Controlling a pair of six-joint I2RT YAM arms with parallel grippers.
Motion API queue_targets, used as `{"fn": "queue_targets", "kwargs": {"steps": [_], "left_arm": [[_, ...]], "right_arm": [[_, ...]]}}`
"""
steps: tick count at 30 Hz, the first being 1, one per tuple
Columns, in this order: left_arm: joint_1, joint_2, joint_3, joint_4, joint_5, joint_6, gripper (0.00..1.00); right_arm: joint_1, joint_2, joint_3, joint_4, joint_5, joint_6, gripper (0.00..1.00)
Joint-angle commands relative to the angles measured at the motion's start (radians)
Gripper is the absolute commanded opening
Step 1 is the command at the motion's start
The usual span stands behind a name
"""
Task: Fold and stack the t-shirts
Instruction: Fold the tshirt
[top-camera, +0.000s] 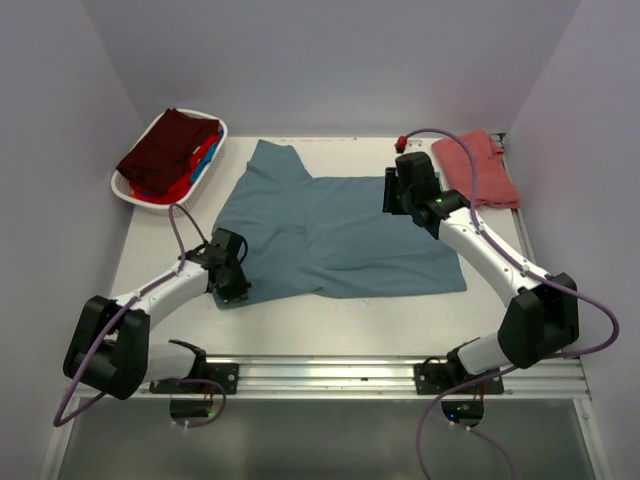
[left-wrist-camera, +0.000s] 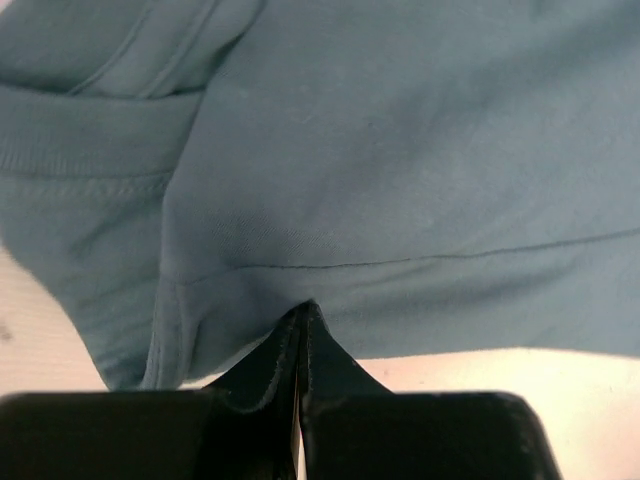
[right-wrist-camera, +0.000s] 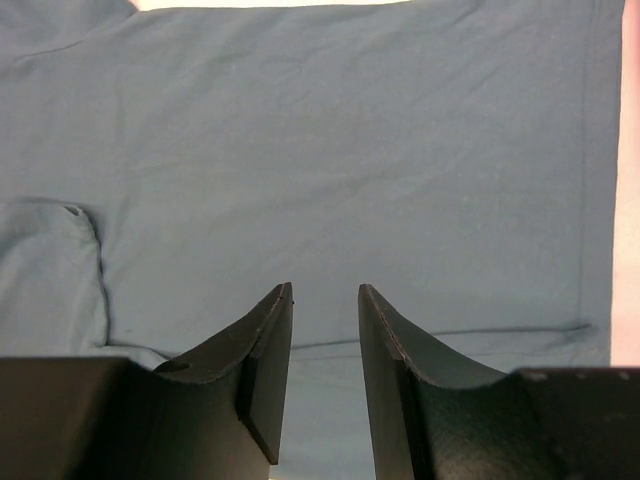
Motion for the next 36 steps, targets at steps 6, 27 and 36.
{"fn": "queue_targets", "kwargs": {"steps": [6,27,36], "left_arm": [[0.044,0.014,0.070,-0.286,-0.298,-0.142,0.00],[0.082,0.002,0.367,0.263,-0.073,0.269,0.30],[0.183,0.639,0.886,0.362,0.062,0.365,0.51]], "right_arm": [[-0.015,-0.013,-0.014,0.008,-0.010,0.015,0.36],[-0.164,0.206,0.061,0.025,-0.119,0.072,0.49],[-0.185,0.439,0.343,0.020,-0.202,-0.018,0.75]]}}
